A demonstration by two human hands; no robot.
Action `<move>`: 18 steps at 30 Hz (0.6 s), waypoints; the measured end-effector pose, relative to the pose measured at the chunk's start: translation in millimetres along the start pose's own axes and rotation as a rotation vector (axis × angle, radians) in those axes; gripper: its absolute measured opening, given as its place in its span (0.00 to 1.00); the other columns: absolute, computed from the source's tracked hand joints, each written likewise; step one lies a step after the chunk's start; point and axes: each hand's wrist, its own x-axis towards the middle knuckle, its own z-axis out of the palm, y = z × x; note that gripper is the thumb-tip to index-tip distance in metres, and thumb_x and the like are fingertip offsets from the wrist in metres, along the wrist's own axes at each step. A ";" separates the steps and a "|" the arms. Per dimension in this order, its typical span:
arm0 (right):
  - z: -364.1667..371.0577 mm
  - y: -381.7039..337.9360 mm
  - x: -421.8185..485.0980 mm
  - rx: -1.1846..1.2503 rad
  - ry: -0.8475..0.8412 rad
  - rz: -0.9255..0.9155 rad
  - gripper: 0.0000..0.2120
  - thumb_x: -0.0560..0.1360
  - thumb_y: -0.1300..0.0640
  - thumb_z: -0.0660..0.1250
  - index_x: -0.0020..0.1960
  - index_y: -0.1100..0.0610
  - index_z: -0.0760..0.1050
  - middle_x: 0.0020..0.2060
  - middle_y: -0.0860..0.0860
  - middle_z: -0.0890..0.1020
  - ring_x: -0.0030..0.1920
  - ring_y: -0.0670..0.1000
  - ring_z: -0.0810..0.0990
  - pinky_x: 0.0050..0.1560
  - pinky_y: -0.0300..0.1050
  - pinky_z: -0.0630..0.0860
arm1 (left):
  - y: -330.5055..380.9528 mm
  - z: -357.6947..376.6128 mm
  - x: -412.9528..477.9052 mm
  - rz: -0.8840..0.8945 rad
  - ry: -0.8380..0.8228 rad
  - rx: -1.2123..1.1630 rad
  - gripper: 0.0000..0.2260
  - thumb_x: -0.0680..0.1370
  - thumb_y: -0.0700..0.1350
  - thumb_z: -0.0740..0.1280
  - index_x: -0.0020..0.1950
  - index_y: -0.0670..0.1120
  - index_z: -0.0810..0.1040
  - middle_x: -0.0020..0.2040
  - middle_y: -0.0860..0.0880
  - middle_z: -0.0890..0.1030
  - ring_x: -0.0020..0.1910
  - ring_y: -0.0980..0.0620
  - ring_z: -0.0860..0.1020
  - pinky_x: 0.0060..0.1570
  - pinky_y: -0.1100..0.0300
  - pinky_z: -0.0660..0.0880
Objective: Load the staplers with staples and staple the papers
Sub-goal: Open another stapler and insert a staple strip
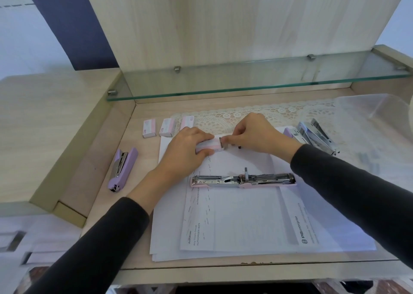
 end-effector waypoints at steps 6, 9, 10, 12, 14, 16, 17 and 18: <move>3.4 -6.9 -0.1 -0.022 0.018 -0.005 0.09 0.69 0.61 0.69 0.31 0.63 0.77 0.24 0.51 0.73 0.27 0.46 0.68 0.27 0.33 0.65 | -0.5 -1.7 -0.3 -0.011 -0.002 -0.019 0.16 0.74 0.45 0.70 0.60 0.45 0.77 0.55 0.47 0.78 0.56 0.49 0.72 0.53 0.67 0.61; 1.6 -2.6 1.7 -0.042 0.042 0.009 0.13 0.68 0.63 0.68 0.26 0.60 0.73 0.30 0.58 0.78 0.33 0.51 0.74 0.30 0.36 0.67 | -2.0 -3.0 -0.7 -0.023 0.000 -0.018 0.16 0.74 0.45 0.70 0.60 0.45 0.77 0.55 0.48 0.78 0.57 0.49 0.71 0.54 0.66 0.62; 1.3 -1.7 2.2 -0.045 0.042 0.008 0.13 0.68 0.63 0.68 0.26 0.60 0.73 0.31 0.58 0.79 0.34 0.52 0.74 0.30 0.35 0.67 | -2.4 -2.7 -0.9 -0.023 -0.001 -0.017 0.16 0.74 0.46 0.70 0.60 0.45 0.77 0.55 0.48 0.78 0.57 0.49 0.71 0.54 0.65 0.62; 0.8 -1.1 2.7 -0.051 0.041 0.012 0.10 0.68 0.64 0.68 0.28 0.62 0.75 0.31 0.58 0.78 0.33 0.52 0.73 0.30 0.34 0.67 | -2.5 -1.8 -1.0 -0.020 0.001 -0.017 0.16 0.74 0.46 0.70 0.60 0.45 0.77 0.55 0.48 0.78 0.57 0.49 0.72 0.54 0.65 0.62; -1.6 -1.8 3.0 -0.040 0.050 0.013 0.08 0.69 0.63 0.68 0.32 0.65 0.78 0.31 0.59 0.79 0.28 0.48 0.71 0.28 0.27 0.65 | -2.3 -1.5 -0.8 -0.023 0.008 -0.022 0.16 0.74 0.46 0.69 0.61 0.45 0.77 0.55 0.48 0.79 0.56 0.49 0.72 0.54 0.65 0.63; -4.9 -2.4 2.5 -0.003 0.033 -0.005 0.09 0.71 0.62 0.68 0.35 0.68 0.80 0.30 0.57 0.80 0.23 0.44 0.71 0.24 0.24 0.64 | -3.3 -1.1 -0.7 -0.023 0.008 -0.020 0.16 0.74 0.46 0.70 0.60 0.44 0.77 0.55 0.47 0.79 0.56 0.48 0.72 0.54 0.64 0.63; -6.4 -2.8 1.8 0.014 0.012 -0.016 0.10 0.72 0.62 0.67 0.37 0.68 0.80 0.29 0.54 0.80 0.21 0.42 0.71 0.23 0.24 0.64 | -3.8 -0.7 -0.9 -0.020 0.007 -0.013 0.16 0.74 0.45 0.70 0.60 0.44 0.77 0.55 0.47 0.79 0.56 0.48 0.72 0.54 0.64 0.63; -7.5 -3.2 1.3 0.027 -0.010 -0.023 0.10 0.73 0.63 0.65 0.40 0.68 0.81 0.31 0.51 0.79 0.20 0.40 0.71 0.22 0.24 0.64 | -4.2 -0.2 -1.2 -0.018 0.008 -0.008 0.16 0.73 0.45 0.70 0.60 0.44 0.77 0.55 0.47 0.79 0.56 0.47 0.72 0.54 0.65 0.62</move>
